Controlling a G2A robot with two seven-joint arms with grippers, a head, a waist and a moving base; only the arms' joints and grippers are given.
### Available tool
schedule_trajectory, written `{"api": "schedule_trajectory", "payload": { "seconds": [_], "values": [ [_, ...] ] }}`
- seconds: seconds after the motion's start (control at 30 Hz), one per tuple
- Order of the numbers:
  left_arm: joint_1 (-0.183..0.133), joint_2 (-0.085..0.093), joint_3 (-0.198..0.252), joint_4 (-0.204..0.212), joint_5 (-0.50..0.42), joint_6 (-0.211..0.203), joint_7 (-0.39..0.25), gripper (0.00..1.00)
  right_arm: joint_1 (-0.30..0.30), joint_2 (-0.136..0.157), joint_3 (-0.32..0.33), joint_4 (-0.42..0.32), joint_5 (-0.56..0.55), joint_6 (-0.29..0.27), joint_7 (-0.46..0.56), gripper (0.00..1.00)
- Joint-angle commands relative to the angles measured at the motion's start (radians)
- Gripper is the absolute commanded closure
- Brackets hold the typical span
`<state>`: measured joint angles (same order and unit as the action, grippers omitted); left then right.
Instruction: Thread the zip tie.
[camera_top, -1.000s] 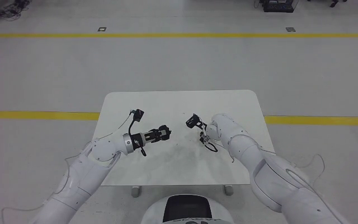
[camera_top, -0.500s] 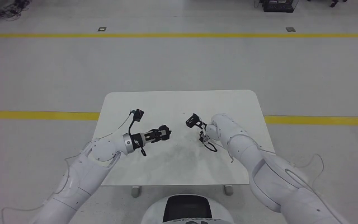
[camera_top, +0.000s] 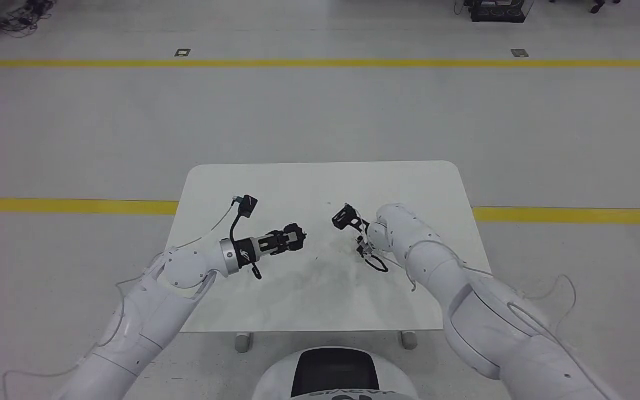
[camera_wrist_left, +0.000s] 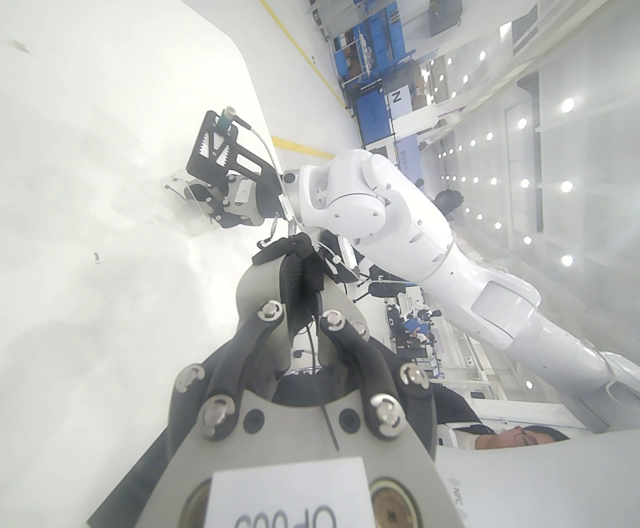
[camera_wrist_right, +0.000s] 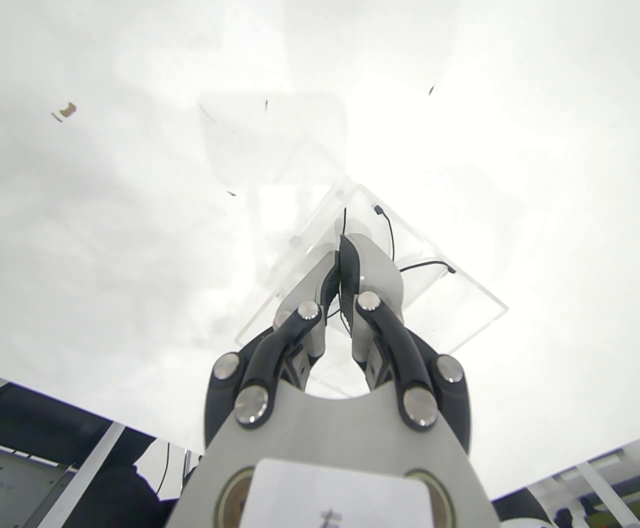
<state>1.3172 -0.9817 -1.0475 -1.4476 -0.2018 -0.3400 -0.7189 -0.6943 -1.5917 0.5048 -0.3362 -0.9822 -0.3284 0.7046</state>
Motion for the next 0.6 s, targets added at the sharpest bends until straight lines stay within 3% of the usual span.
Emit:
{"api": "schedule_trajectory", "payload": {
  "seconds": [0.0,0.23,0.57],
  "values": [
    [0.000,0.000,0.000,0.000,0.000,0.000,0.000,1.00,0.003,-0.001,0.002,0.001,-0.003,0.003,0.001,1.00],
    [0.000,0.000,0.000,0.000,0.000,0.000,0.000,1.00,0.020,0.008,0.019,-0.019,-0.005,0.009,0.010,1.00],
    [0.000,0.000,0.000,0.000,0.000,0.000,0.000,1.00,0.018,0.069,0.085,-0.121,0.002,-0.011,0.018,1.00]
  ]
}}
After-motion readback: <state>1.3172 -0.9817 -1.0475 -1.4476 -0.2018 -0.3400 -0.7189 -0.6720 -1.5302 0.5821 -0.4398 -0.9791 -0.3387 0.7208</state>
